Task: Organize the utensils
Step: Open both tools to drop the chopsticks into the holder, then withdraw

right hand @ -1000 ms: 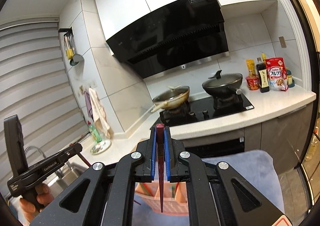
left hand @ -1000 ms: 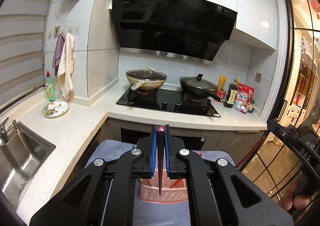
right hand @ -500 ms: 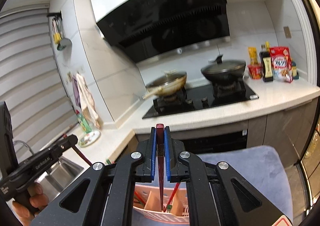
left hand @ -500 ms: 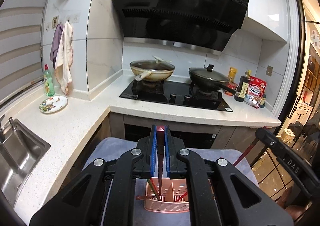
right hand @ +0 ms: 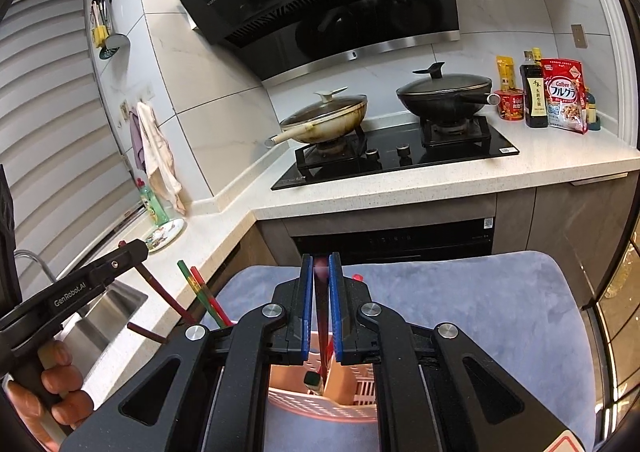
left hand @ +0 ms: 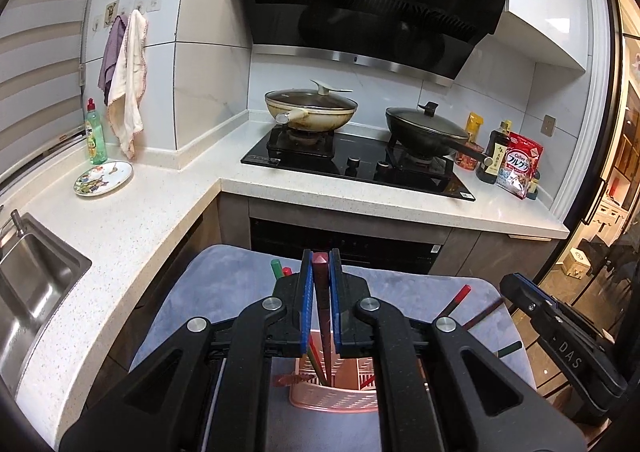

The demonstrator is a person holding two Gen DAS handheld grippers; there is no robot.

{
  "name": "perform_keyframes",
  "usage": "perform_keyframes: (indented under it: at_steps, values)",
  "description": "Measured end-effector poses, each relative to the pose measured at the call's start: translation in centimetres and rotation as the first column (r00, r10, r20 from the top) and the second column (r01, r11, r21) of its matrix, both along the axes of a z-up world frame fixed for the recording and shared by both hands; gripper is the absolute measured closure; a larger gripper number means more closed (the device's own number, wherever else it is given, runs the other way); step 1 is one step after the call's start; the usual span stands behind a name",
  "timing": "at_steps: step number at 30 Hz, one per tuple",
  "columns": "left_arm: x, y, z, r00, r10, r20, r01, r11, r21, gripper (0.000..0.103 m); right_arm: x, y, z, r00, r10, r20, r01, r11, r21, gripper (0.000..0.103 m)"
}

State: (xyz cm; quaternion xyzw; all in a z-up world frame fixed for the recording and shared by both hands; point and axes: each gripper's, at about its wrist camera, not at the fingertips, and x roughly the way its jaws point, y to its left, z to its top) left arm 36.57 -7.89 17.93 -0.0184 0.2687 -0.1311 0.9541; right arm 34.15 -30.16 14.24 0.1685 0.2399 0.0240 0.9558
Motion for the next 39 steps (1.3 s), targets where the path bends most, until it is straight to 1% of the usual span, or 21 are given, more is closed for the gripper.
perform_keyframes:
  at_steps: [2,3,4,5,6,7,20,21,23,24,26,30,33,39]
  values:
    - [-0.2,-0.1,0.0,1.000,0.004,0.003,-0.005,1.000,0.004,0.094,-0.4,-0.1,0.1,1.000,-0.005,0.002,0.005,1.000,0.003,0.095]
    - [-0.4,0.0,0.0,1.000,0.008,0.002,-0.008,1.000,0.008,0.091,-0.5,-0.1,0.1,1.000,-0.005,0.003,0.005,1.000,0.004,0.094]
    - [-0.5,0.0,0.0,1.000,0.011,0.001,-0.011,1.000,0.011,0.085,-0.9,-0.2,0.3,1.000,-0.006,0.005,0.006,1.000,0.005,0.093]
    - [-0.8,0.1,0.1,1.000,0.018,0.002,-0.018,1.000,0.014,0.081,-1.1,-0.2,0.4,1.000,-0.006,0.007,0.006,1.000,0.006,0.092]
    - [-1.0,0.2,0.1,1.000,0.025,0.004,-0.025,1.000,0.017,0.072,-1.4,-0.2,0.4,1.000,-0.006,0.009,0.006,1.000,0.006,0.092]
    - [-1.3,0.3,0.2,0.999,0.031,0.012,-0.031,0.999,0.018,0.068,-1.8,-0.2,0.6,1.000,-0.006,0.012,0.006,1.000,0.002,0.092]
    - [-5.5,1.2,1.1,0.997,0.066,0.032,-0.068,0.995,0.069,0.067,-6.9,0.5,2.0,0.999,0.008,0.035,-0.007,1.000,-0.025,0.090]
    - [-5.9,1.2,1.1,0.997,0.068,0.033,-0.070,0.995,0.074,0.066,-7.5,0.6,2.0,0.999,0.008,0.036,-0.007,0.999,-0.031,0.089]
    - [-6.7,1.4,1.0,0.997,0.064,0.032,-0.067,0.995,0.076,0.061,-8.8,0.9,2.0,0.999,0.011,0.039,-0.009,0.999,-0.050,0.082]
    - [-7.3,1.5,1.0,0.997,0.065,0.034,-0.067,0.995,0.078,0.058,-9.4,1.1,1.9,0.999,0.015,0.039,-0.012,0.998,-0.061,0.082]
    - [-8.5,1.7,0.7,0.997,0.063,0.036,-0.066,0.994,0.086,0.057,-10.8,1.6,1.7,0.999,0.023,0.036,-0.020,0.996,-0.085,0.082]
    - [-10.7,2.3,-0.3,0.998,0.066,0.021,-0.067,0.993,0.097,0.056,-13.8,2.4,0.8,0.999,0.037,0.018,-0.035,0.993,-0.114,0.082]
    - [-12.6,3.0,-1.3,0.998,0.070,0.007,-0.071,0.992,0.104,0.053,-15.8,2.9,-0.2,0.999,0.050,-0.003,-0.050,0.993,-0.106,0.082]
    - [-16.1,4.1,-3.5,0.997,0.065,-0.033,-0.061,0.992,0.113,0.053,-20.3,4.5,-2.9,0.996,0.073,-0.058,-0.079,0.992,-0.102,0.082]
